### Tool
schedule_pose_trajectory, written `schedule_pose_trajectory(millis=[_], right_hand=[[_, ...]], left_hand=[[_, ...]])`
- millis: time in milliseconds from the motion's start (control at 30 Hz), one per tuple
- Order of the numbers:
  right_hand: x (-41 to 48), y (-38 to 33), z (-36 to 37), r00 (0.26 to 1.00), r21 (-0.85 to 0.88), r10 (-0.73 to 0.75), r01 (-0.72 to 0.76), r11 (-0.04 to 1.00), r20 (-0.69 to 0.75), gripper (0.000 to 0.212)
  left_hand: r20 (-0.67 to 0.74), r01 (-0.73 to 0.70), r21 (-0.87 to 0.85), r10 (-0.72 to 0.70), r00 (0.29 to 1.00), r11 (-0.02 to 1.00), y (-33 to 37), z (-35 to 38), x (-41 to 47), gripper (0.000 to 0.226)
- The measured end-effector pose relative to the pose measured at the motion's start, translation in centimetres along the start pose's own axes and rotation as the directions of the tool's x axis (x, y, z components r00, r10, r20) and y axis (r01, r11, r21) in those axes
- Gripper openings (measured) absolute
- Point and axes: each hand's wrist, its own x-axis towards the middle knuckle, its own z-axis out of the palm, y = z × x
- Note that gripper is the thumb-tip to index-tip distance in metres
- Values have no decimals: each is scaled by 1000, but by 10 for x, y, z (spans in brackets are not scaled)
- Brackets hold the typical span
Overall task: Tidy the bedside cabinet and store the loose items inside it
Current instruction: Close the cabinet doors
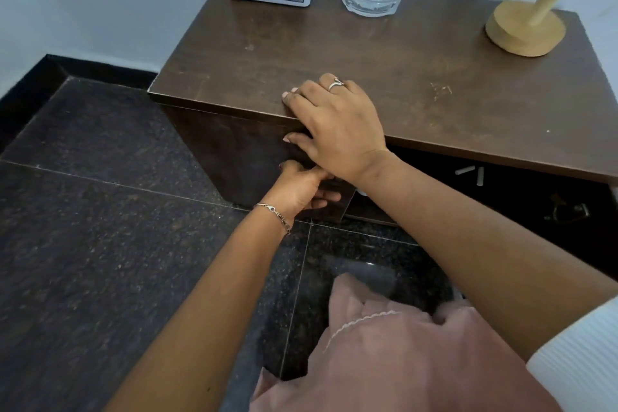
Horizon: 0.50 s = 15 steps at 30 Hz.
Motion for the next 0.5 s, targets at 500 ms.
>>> schedule_pose_trajectory(millis=[500], right_hand=[[-32,41,-41,913,237,-65,-35,971,402,75]], left_hand=[[-220,91,657,75,972,748,48,17,-54,80]])
